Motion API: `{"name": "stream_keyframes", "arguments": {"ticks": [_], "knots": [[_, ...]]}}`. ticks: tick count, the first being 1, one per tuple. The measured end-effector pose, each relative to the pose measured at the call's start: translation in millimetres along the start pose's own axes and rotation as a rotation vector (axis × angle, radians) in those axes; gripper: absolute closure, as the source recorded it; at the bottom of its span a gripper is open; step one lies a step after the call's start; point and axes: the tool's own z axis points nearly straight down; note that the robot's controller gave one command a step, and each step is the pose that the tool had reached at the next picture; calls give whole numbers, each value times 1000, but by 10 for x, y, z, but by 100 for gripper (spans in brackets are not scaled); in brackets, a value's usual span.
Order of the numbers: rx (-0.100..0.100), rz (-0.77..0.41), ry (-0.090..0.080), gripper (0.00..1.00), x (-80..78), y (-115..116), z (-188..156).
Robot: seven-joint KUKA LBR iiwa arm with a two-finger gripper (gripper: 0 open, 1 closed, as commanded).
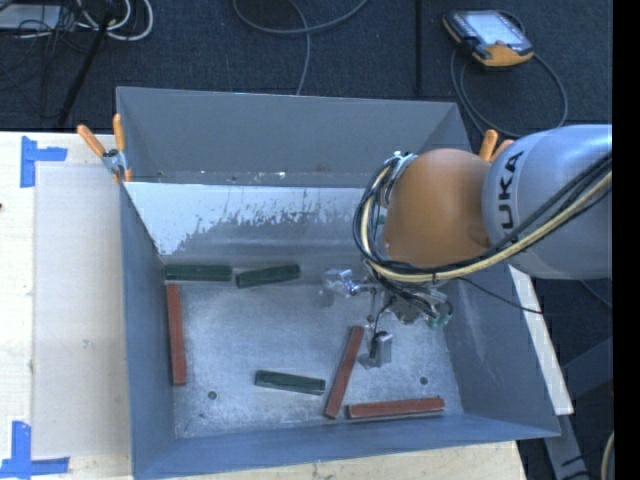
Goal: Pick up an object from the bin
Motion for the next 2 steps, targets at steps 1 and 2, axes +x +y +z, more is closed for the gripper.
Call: {"name": "stream_keyframes", "arguments": {"ticks": [1, 2], "knots": [[-3, -13, 8, 0, 46, 56, 330], [0, 168, 1, 100, 266, 126, 490]]}}
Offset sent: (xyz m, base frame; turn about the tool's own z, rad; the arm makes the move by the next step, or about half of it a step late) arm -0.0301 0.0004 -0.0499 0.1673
